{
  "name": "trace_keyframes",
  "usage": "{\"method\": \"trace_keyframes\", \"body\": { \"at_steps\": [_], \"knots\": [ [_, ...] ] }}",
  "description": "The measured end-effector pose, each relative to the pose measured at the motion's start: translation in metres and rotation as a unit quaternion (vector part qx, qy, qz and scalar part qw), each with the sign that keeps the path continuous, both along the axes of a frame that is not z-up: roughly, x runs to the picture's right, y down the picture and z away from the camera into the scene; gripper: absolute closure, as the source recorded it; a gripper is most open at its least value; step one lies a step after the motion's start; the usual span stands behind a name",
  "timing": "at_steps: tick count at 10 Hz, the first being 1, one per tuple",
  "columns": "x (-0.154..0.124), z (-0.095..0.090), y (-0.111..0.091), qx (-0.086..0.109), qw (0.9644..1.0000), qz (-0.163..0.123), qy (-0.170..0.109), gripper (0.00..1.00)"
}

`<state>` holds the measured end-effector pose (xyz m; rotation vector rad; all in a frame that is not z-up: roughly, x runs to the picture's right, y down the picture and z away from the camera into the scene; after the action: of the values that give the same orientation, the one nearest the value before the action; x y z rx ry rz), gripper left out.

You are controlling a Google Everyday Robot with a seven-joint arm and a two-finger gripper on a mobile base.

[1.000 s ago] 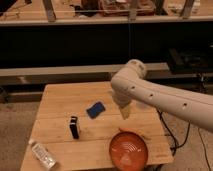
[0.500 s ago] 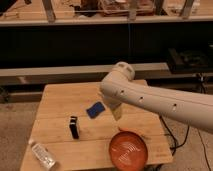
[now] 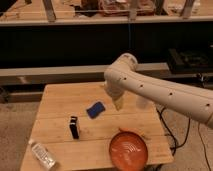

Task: Move the arm in a circular motion

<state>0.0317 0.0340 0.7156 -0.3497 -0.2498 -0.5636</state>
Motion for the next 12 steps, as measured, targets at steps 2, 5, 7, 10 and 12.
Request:
{"method": "trace_keyframes", "body": {
  "at_steps": [2,5,7,10,12],
  "knots": [
    [0.0,-0.008,0.01,-0.003,1.0,0.002,-0.004,0.2],
    [0.022,0.0,0.012,-0.018,0.9991,0.037,0.014,0.2],
    [0.068,0.017,0.004,-0.031,0.9957,0.078,0.039,0.2],
    [0.144,0.022,0.012,-0.054,0.9868,0.132,0.077,0.2],
    [0.175,0.01,0.029,-0.064,0.9819,0.152,0.094,0.2]
  ]
}}
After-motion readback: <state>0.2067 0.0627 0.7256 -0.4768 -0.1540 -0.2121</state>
